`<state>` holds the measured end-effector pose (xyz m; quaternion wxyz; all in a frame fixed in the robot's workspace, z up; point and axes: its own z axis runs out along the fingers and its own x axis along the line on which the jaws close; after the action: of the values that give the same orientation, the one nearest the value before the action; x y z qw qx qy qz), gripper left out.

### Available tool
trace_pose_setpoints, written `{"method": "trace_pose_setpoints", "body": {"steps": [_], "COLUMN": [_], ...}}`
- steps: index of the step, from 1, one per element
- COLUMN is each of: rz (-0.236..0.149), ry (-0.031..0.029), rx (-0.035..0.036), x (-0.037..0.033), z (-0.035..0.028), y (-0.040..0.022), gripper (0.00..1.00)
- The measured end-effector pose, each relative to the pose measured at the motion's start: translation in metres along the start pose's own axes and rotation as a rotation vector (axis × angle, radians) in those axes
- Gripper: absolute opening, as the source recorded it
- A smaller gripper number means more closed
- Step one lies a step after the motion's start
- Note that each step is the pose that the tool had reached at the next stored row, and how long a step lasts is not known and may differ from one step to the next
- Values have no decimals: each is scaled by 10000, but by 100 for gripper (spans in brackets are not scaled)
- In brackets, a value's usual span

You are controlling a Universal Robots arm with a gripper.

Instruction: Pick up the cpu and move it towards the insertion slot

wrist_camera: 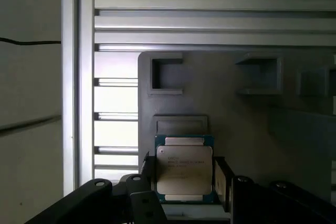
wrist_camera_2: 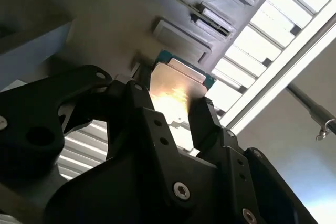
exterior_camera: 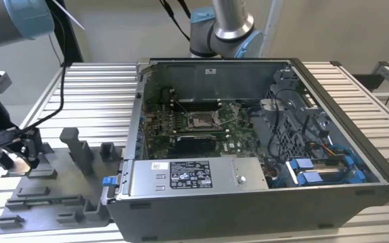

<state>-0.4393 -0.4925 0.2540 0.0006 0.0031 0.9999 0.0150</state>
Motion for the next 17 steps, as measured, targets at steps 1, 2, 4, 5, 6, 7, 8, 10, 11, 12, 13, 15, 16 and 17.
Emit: {"method": "trace_pose_setpoints", "body": {"steps": [1, 2, 4, 5, 6, 7, 8, 10, 11, 12, 13, 15, 16, 17], "rz": [0, 0, 0, 1, 1, 1, 1, 1, 1, 1, 0, 1, 1, 0], "ry": [0, 0, -1, -1, 0, 0, 0, -1, -1, 0, 0, -1, -1, 1], "rx": [0, 0, 0, -1, 0, 0, 0, 0, 0, 0, 0, 0, 0, 1], "x": [0, 0, 0, 0, 0, 0, 0, 0, 0, 0, 0, 0, 0, 0], "z": [-24, -47, -91, -116, -139, -162, -186, -235, -260, -286, -315, -379, -414, -450], "y": [1, 1, 3, 4, 4, 5, 6, 7, 8, 9, 10, 12, 13, 14], "gripper": [0, 0, 0, 0, 0, 0, 0, 0, 0, 0, 0, 0, 0, 0]}}
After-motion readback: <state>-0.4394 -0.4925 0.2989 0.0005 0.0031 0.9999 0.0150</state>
